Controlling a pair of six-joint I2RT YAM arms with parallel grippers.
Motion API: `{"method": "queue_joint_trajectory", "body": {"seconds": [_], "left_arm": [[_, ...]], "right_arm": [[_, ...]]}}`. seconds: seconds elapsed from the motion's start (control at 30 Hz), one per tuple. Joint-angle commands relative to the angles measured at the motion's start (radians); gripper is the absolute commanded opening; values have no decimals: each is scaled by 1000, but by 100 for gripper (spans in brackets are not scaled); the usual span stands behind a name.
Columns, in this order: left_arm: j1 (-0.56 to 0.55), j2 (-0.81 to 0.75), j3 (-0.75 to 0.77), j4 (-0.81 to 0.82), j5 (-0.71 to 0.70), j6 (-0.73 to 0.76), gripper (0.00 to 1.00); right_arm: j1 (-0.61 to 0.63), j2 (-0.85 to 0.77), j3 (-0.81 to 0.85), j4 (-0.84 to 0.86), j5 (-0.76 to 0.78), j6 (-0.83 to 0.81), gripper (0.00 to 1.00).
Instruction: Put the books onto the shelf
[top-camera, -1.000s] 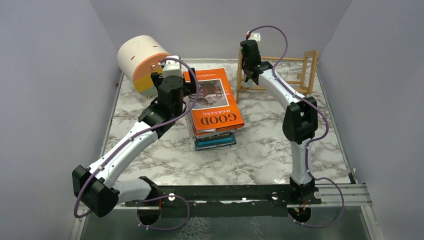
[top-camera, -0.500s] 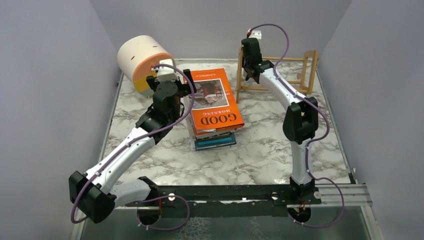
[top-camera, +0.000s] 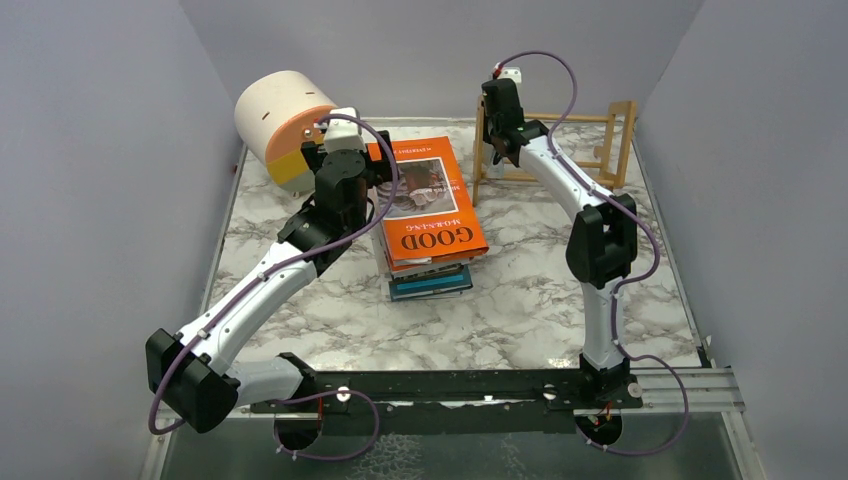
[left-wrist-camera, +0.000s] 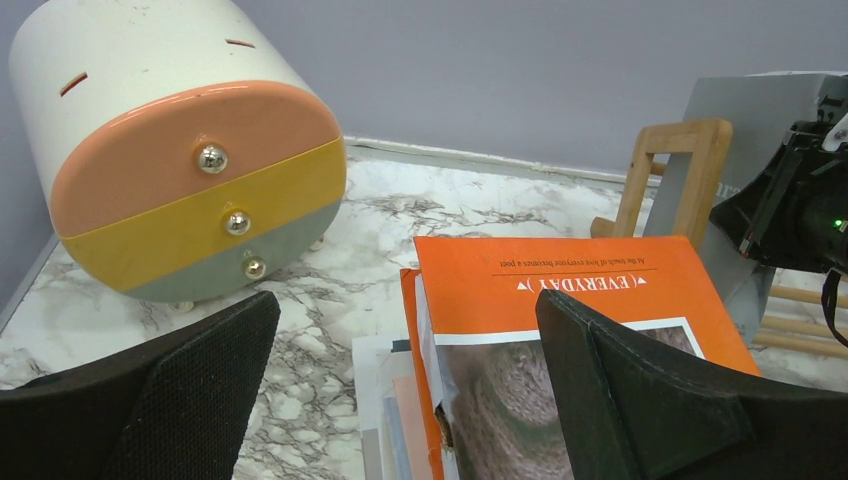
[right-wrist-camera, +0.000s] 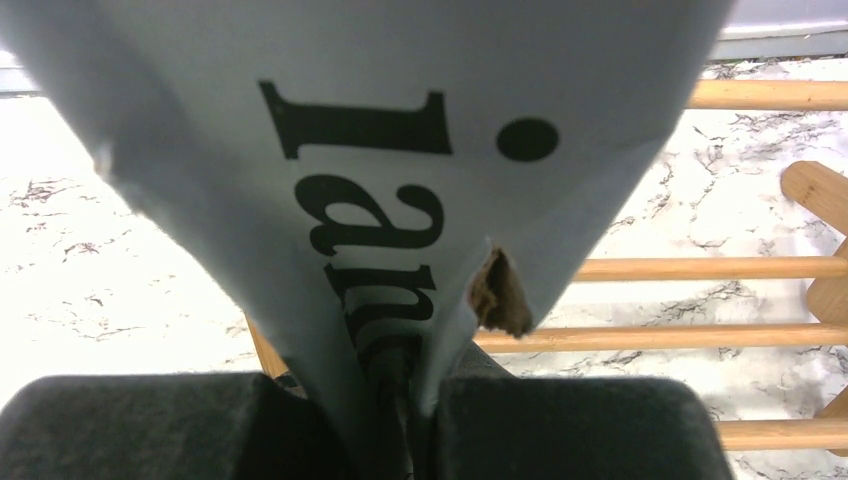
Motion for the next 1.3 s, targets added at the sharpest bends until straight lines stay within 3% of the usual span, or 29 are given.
{"method": "queue_joint_trajectory", "body": {"seconds": [0.0,0.43,0.83,1.27], "left_arm": [[7,-7,10,-20,30,2,99],[10,-19,-6,-11,15,8,99],[16,-26,-7,-6,10,19,99],[20,-38,-27,0,11,13,99]], "right_arm": [[-1,-63,8,-25,-35,29,1],[2,-22,33,-53,-56,55,2],[2,34,98,-82,-70,112,19],[2,6,116,-134,13,87,12]]}}
